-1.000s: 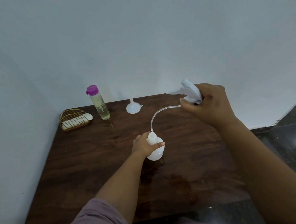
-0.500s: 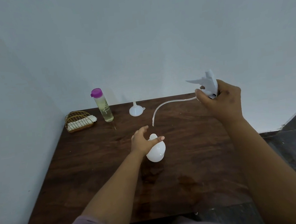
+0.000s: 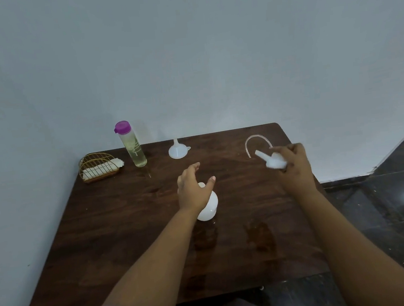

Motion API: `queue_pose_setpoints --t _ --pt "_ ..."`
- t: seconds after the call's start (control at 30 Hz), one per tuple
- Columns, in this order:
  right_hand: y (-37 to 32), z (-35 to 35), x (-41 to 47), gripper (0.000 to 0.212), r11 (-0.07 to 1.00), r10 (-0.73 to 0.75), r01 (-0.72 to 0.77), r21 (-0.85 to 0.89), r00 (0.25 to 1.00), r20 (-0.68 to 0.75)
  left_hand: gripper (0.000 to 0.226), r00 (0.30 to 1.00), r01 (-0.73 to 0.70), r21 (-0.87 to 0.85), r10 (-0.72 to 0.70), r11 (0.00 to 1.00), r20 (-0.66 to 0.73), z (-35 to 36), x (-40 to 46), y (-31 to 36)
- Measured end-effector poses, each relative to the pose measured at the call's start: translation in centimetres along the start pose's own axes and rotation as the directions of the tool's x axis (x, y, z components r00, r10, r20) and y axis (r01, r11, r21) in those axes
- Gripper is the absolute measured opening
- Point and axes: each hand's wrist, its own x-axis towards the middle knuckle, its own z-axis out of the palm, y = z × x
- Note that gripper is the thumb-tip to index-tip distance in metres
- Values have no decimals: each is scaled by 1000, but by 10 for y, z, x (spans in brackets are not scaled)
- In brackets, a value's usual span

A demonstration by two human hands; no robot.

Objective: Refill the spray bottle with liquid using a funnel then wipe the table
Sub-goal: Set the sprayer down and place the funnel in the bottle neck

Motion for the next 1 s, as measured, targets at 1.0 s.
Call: queue_pose_setpoints --t 1.0 --pt "94 86 -72 56 936 165 51 -349 811 561 85 997 70 48 -72 996 39 6 -20 -46"
